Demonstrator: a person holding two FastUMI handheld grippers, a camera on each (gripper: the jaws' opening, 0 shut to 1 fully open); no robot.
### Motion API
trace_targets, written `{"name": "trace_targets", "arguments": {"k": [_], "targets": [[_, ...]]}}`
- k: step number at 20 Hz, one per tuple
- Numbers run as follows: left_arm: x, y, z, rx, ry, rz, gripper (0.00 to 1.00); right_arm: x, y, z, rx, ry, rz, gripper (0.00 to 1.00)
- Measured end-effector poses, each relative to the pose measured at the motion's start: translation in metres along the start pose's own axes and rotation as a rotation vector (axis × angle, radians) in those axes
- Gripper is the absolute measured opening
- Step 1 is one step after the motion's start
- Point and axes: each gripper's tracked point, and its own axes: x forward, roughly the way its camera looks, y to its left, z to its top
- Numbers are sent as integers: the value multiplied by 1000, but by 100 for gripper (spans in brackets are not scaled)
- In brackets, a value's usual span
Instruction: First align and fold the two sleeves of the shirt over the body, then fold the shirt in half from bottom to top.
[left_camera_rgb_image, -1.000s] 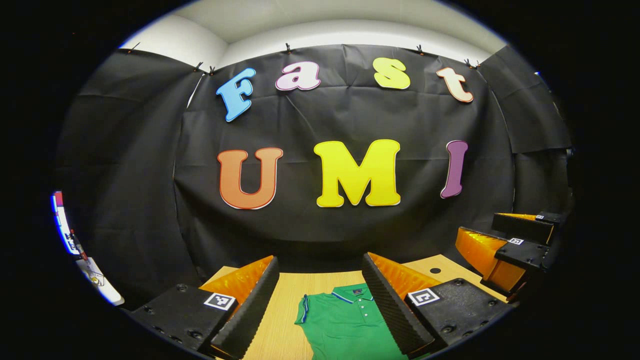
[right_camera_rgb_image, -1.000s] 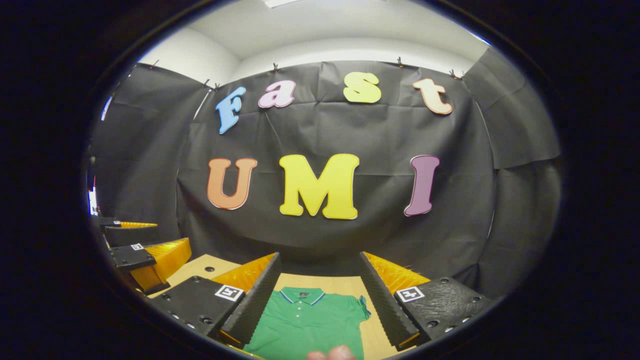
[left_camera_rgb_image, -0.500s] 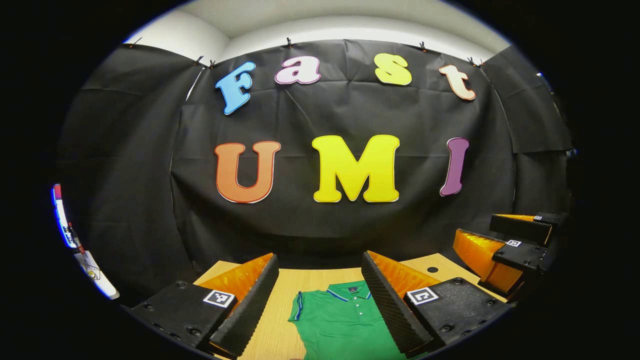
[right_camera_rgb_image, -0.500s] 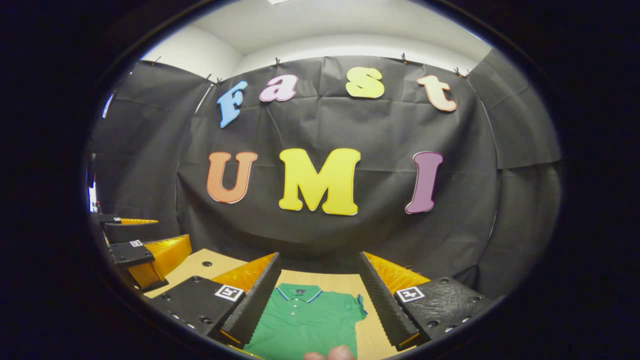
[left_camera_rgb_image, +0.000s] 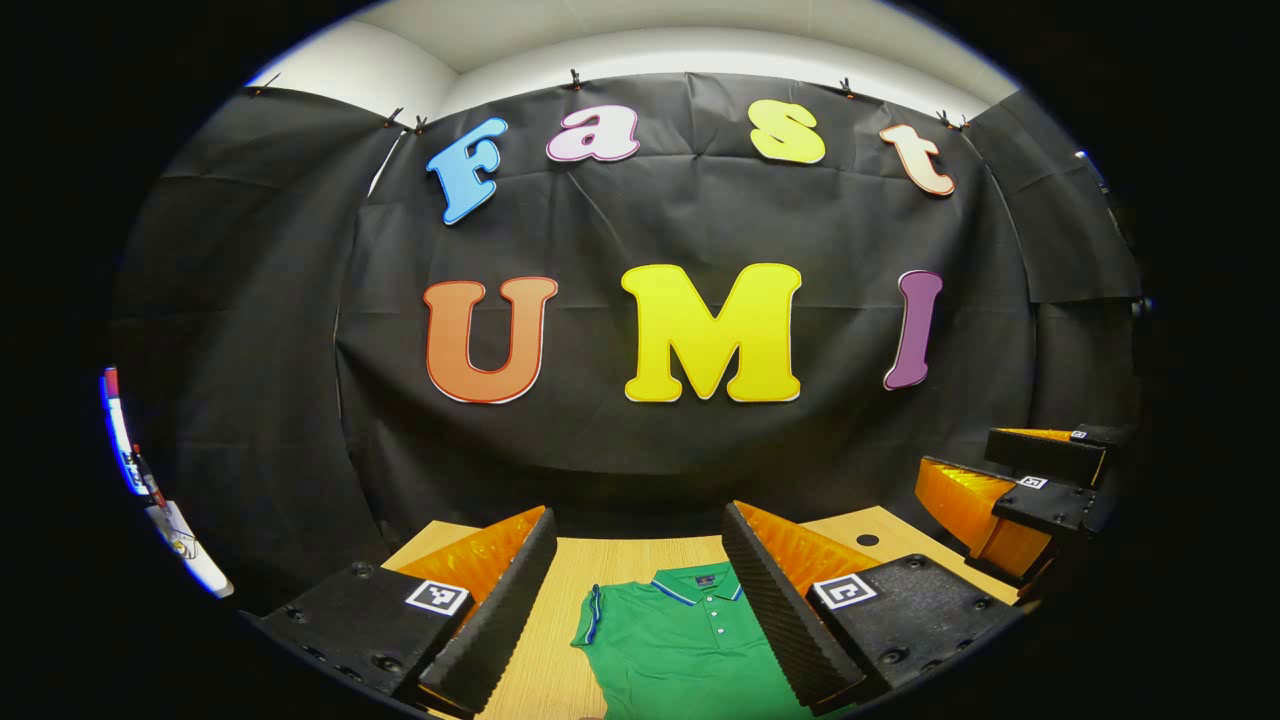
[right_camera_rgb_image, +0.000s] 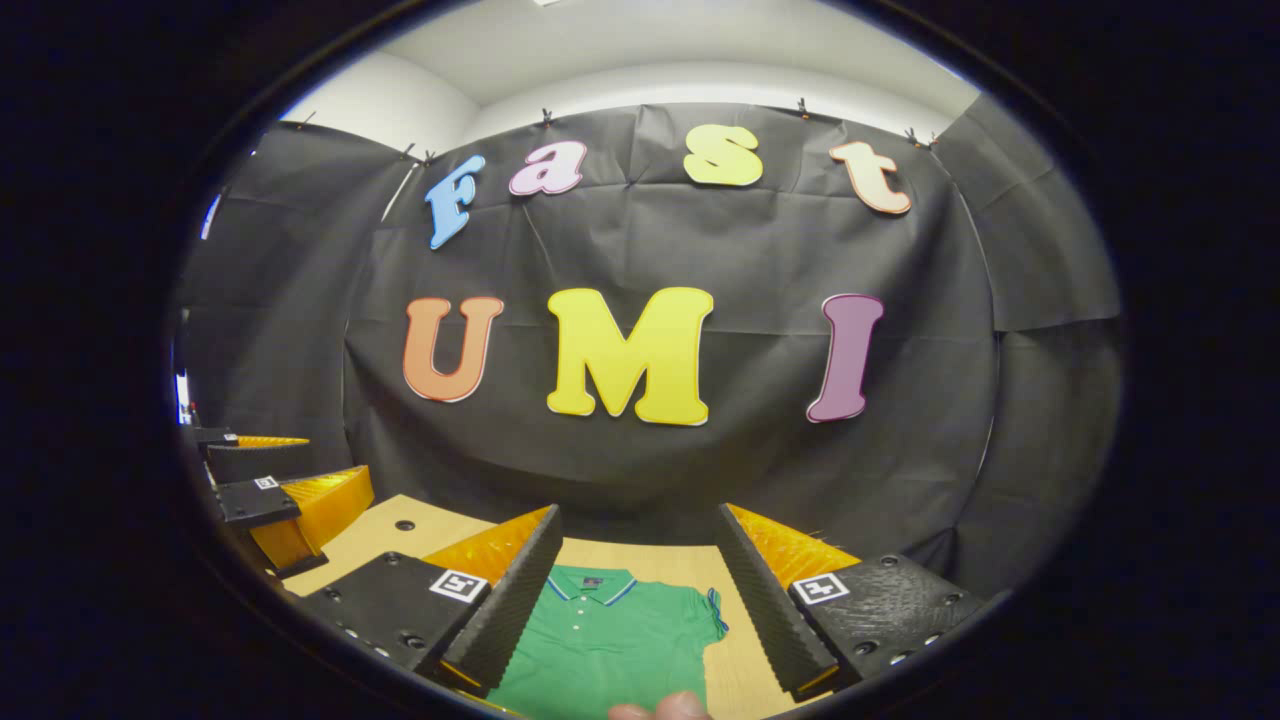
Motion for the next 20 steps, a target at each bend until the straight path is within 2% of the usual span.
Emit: {"name": "trace_targets", "arguments": {"k": [7,10,16,20], "targets": [[10,0,2,10,-14,20,100,33,-29,-30,12,76,-7,95],[19,0,0,5,-16,33,100,57,-43,-64,7,166,16,95],[41,9,-7,6,6,88,100,115,-82,-142,-7,345,15,95],[56,10,-16,1,37,98,100,155,-105,-199,2,455,-4,95]]}}
